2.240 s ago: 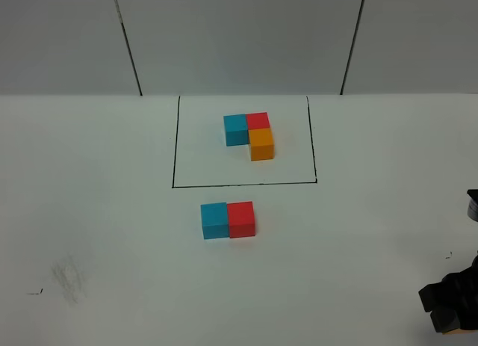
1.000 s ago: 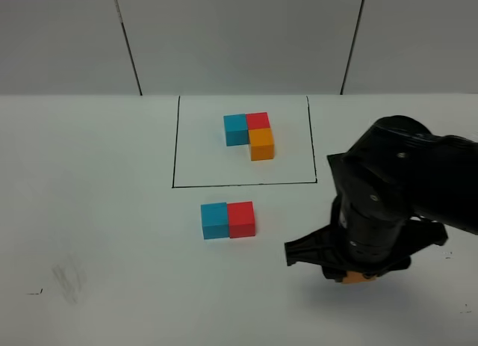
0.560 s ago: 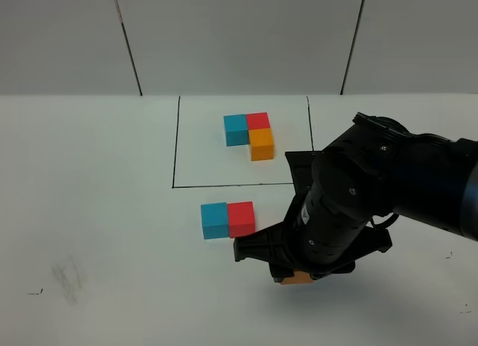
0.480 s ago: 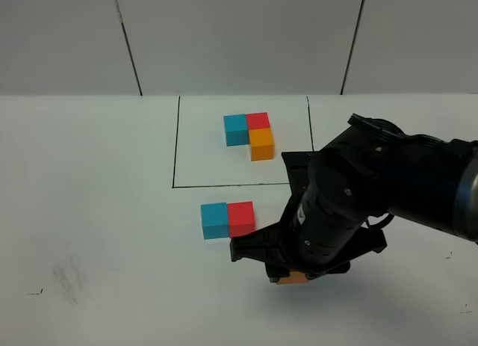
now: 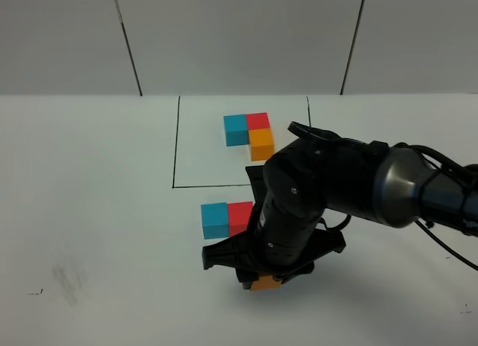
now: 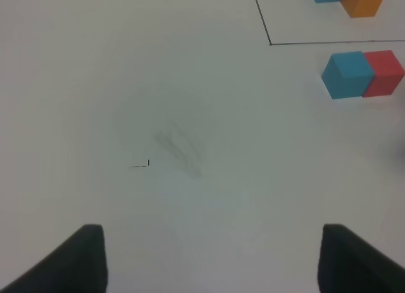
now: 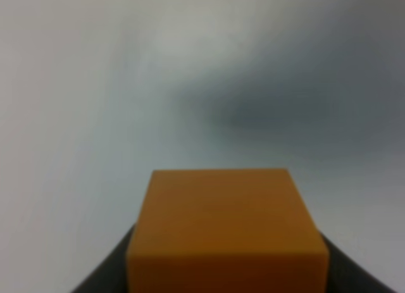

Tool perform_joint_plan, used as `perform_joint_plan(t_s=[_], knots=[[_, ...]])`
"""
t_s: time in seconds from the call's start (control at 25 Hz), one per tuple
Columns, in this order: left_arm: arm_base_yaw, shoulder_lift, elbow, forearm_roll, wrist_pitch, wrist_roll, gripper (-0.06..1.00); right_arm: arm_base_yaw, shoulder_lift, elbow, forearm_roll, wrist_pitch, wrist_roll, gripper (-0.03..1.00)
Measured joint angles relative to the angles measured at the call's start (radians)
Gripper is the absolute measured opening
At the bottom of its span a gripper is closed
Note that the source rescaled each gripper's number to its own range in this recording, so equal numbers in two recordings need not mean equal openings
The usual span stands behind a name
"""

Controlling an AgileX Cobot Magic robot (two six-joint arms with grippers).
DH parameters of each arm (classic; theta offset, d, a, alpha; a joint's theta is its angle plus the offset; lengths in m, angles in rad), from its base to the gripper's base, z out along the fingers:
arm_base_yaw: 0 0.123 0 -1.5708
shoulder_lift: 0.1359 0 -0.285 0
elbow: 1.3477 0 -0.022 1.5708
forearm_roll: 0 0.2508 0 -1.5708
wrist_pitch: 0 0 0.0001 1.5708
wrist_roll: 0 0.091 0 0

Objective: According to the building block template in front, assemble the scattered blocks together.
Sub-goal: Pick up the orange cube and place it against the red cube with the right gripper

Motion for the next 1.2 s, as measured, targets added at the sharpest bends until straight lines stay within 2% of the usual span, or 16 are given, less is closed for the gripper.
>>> perform_joint_plan(t_s=[0.2, 0.4, 0.76, 1.2], knots=[[0.0, 0.0, 0.0, 0.0, 0.0, 0.0, 1.0, 0.02, 0.085, -0.127, -0.062, 0.059, 0.001, 0.0], [0.0, 0.0, 0.0, 0.0, 0.0, 0.0, 1.0, 0.02, 0.14, -0.187, -0.105, 0.07, 0.03, 0.0], [0.0, 0.0, 0.0, 0.0, 0.0, 0.0, 1.0, 0.019, 0.174, -0.234, -0.106, 0.068, 0.059, 0.0], [0.0, 0.0, 0.0, 0.0, 0.0, 0.0, 1.0, -0.011, 0.204, -0.255, -0.051, 0.069, 0.073, 0.0]])
